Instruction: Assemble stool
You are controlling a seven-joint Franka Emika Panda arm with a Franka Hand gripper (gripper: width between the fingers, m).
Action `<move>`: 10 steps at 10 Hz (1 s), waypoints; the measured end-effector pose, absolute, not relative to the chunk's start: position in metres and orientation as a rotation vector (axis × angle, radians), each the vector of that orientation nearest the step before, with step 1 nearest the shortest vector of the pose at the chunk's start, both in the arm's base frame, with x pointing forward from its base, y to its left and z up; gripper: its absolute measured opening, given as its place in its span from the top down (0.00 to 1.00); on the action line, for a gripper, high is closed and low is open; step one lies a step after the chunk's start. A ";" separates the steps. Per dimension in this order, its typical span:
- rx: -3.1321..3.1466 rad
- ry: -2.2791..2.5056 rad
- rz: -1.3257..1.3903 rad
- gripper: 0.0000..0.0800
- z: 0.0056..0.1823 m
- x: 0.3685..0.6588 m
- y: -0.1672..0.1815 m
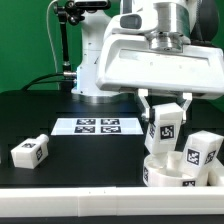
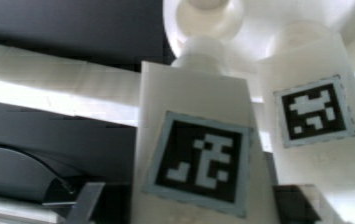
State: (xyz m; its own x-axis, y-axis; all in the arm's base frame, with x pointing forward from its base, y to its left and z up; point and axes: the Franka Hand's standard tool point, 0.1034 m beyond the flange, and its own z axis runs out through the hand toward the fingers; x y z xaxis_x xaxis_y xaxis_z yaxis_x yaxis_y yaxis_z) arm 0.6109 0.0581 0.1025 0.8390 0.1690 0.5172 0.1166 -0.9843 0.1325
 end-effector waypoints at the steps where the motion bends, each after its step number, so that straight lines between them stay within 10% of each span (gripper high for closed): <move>1: 2.921 0.229 0.835 0.59 0.102 0.611 0.059; 10: 2.916 0.277 0.797 0.59 0.090 0.597 0.058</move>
Offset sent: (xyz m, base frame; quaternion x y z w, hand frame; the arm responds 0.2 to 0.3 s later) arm -0.0136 -0.0088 -0.0019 -0.0085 -0.0048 -0.0404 0.9991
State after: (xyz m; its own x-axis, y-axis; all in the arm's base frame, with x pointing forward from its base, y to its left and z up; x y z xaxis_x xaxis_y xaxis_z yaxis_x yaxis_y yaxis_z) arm 0.5971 0.0578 0.0903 0.8458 0.2027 0.4934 0.1469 -0.9778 0.1497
